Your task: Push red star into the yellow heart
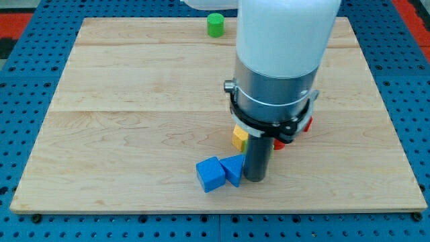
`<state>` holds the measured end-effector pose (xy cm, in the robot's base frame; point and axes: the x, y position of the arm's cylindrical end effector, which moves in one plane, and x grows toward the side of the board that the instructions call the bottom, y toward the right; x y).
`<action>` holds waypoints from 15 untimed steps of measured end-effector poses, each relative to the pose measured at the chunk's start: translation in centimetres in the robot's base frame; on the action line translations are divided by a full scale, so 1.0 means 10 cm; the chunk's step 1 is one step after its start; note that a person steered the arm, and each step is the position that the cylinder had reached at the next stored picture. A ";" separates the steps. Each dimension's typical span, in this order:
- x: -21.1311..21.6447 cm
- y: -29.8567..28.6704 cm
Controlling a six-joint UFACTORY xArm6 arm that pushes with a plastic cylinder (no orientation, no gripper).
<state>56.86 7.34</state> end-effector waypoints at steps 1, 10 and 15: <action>-0.23 0.73; 0.26 -0.51; -0.92 1.27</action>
<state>47.62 20.01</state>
